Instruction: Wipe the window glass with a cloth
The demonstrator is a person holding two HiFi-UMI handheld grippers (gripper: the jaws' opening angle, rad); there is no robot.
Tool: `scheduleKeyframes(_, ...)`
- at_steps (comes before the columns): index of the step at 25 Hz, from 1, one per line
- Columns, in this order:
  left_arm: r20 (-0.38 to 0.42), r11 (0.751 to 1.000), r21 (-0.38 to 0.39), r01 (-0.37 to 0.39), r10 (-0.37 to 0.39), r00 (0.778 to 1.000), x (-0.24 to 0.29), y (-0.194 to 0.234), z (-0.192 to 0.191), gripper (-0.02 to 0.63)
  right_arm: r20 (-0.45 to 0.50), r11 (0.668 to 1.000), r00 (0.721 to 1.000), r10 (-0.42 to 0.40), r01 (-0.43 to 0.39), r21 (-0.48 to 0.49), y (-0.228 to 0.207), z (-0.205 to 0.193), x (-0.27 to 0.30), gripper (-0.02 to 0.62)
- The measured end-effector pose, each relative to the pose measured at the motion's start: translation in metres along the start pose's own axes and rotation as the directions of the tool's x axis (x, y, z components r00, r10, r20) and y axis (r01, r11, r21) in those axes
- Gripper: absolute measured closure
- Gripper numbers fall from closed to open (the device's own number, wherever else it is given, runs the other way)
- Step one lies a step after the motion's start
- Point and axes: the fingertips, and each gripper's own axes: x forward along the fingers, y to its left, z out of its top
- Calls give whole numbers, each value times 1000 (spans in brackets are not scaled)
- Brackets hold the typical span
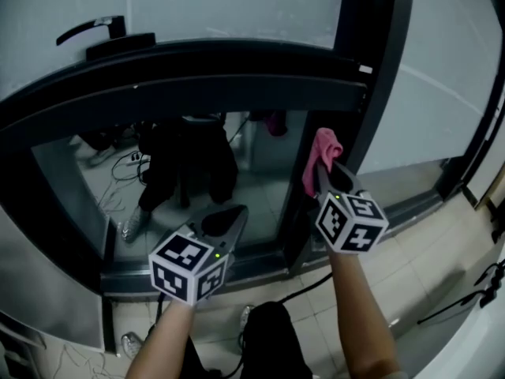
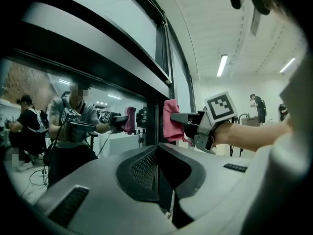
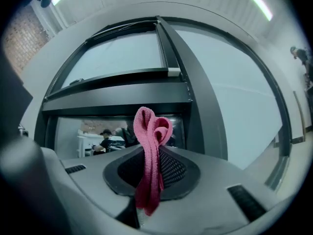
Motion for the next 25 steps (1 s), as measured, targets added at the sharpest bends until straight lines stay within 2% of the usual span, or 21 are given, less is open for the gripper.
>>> scheduleKeyframes(9, -25, 997, -8, 71, -71, 997, 35, -3, -9, 604, 6, 977, 981, -192, 191, 99, -47, 11, 43, 529)
scheduleKeyframes(12, -30, 997, -7, 74, -74, 997, 41, 3, -10, 604, 19, 970, 974, -225, 222, 99, -52, 15, 53, 529)
scheduleKeyframes(18, -33, 997, -18, 70, -70, 997, 46, 16, -14, 604, 33, 970, 975, -222, 217, 107, -58, 22, 75, 529)
scheduleKeyframes(25, -31, 998, -36, 43, -45, 999, 39, 30, -19, 604, 67, 996, 994, -83, 81, 39, -32, 19, 83, 531)
